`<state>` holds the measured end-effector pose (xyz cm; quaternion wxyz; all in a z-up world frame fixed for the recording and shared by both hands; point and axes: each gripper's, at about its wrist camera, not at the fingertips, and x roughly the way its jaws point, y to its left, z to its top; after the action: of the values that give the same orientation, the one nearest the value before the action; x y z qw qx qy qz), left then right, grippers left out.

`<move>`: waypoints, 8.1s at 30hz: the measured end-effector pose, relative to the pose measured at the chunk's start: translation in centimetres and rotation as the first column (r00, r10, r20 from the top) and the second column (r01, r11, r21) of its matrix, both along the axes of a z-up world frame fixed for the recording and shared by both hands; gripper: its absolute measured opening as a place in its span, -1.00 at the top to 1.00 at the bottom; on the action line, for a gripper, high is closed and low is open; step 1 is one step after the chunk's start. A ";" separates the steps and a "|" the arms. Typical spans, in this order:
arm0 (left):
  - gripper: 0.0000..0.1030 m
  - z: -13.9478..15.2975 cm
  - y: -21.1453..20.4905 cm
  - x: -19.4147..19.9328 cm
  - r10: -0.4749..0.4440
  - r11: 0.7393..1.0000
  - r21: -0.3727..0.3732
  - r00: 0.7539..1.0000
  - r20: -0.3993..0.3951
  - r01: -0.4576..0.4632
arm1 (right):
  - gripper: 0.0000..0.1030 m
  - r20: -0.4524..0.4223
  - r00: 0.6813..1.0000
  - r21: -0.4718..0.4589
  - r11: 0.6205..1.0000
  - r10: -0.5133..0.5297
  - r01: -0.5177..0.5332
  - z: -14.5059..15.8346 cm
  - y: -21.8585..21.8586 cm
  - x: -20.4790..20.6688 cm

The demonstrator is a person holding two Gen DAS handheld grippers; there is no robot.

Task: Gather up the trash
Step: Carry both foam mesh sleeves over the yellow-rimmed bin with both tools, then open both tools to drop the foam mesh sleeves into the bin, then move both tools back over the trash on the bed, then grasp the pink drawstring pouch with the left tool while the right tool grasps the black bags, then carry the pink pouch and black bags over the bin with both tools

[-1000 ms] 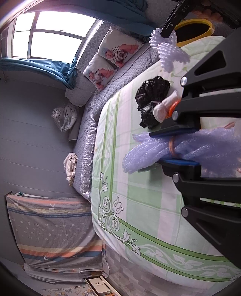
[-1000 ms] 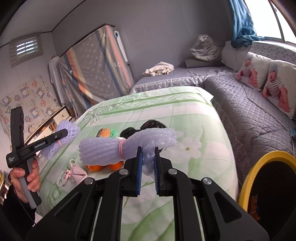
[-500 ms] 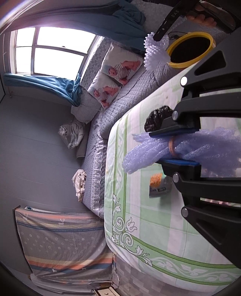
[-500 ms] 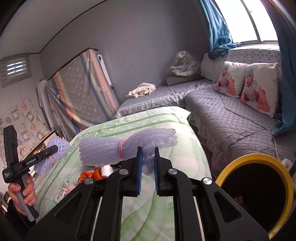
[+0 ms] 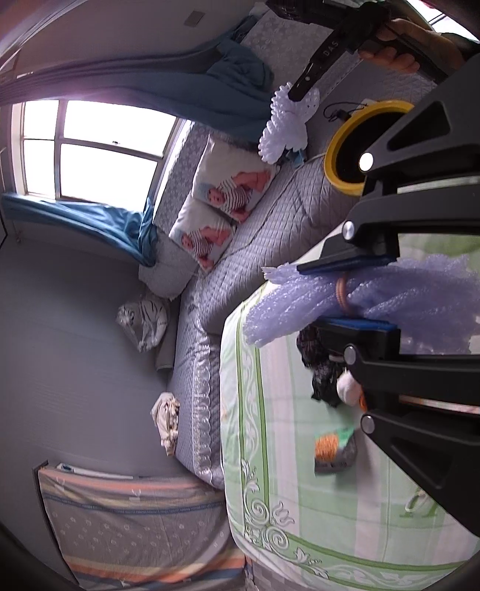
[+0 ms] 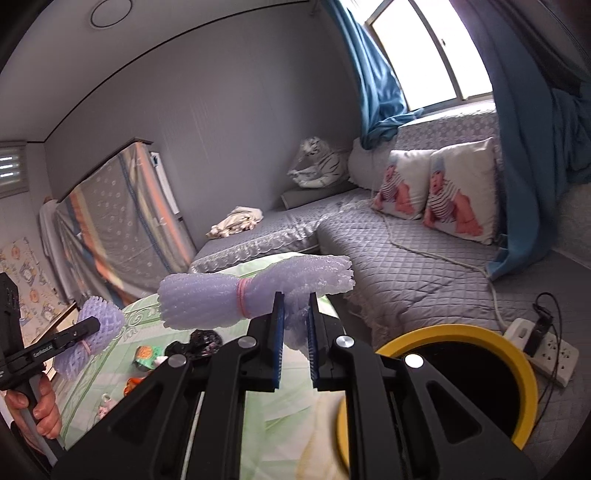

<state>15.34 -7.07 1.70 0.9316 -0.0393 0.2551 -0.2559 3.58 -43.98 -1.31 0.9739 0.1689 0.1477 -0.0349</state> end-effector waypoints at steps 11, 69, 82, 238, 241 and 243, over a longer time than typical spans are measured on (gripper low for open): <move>0.62 -1.1 -8.6 -0.2 -0.188 0.982 -0.001 0.982 -0.025 0.188 | 0.80 0.010 0.980 -0.018 0.980 -0.199 0.199 -0.7 -5.3 -2.7; -0.18 -11.7 -26.4 0.2 -0.419 0.897 0.010 0.859 -0.294 0.441 | 0.13 -0.283 0.841 0.026 0.872 -0.462 0.488 -10.6 -15.8 -3.1; -0.66 -8.2 -20.0 2.9 -0.300 0.953 -0.121 0.921 -0.249 0.277 | -0.47 -0.160 0.896 0.099 0.896 -0.415 0.433 -8.1 -14.4 -4.3; 0.68 -0.4 1.0 -2.7 -0.004 1.000 0.012 0.999 0.035 0.003 | 0.74 -0.049 0.991 -0.065 0.990 0.121 -0.124 3.0 2.0 5.1; 0.68 -0.3 -1.2 -2.2 -0.048 0.999 0.004 0.999 0.025 0.047 | 0.74 -0.034 0.995 -0.046 0.995 0.090 -0.092 2.8 0.4 4.0; 0.68 -0.3 -2.6 -1.9 -0.072 0.997 -0.004 0.997 0.020 0.073 | 0.74 -0.031 0.997 -0.035 0.997 0.069 -0.070 2.4 -0.5 3.3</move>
<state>13.45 -9.68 1.35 0.9241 -0.0298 0.2466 -0.2905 6.87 -44.44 1.14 0.9751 0.1454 0.1675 -0.0064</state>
